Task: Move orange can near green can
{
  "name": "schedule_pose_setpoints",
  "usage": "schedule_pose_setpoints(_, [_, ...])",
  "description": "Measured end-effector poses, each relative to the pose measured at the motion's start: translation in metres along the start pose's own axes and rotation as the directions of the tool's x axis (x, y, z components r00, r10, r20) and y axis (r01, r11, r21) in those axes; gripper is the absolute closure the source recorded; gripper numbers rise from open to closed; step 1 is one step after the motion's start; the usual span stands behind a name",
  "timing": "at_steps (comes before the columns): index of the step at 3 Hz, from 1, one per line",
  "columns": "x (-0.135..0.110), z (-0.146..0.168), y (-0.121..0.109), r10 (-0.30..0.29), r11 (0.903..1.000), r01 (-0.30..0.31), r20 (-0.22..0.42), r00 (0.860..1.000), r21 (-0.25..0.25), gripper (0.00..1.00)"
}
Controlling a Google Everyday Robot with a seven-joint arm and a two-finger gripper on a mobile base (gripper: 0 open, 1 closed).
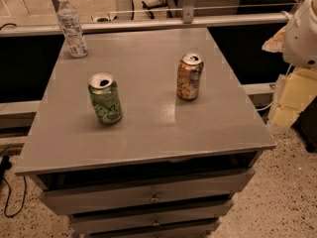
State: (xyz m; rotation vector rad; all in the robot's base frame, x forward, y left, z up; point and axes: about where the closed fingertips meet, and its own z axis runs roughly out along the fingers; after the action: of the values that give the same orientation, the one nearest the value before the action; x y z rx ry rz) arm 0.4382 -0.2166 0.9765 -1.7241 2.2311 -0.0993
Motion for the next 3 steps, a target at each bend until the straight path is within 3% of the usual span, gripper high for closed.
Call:
schedule_pose_setpoints(1, [0.0,0.0,0.0,0.0,1.0,0.0,0.0,1.0,0.0,0.0])
schedule_pose_setpoints(2, [-0.005,0.021,-0.022,0.01,0.9998,-0.011,0.041,0.999,0.017,0.0])
schedule_pose_setpoints(3, [-0.016,0.058,-0.057,0.043,0.9987,-0.046,0.142,0.989,0.022,0.0])
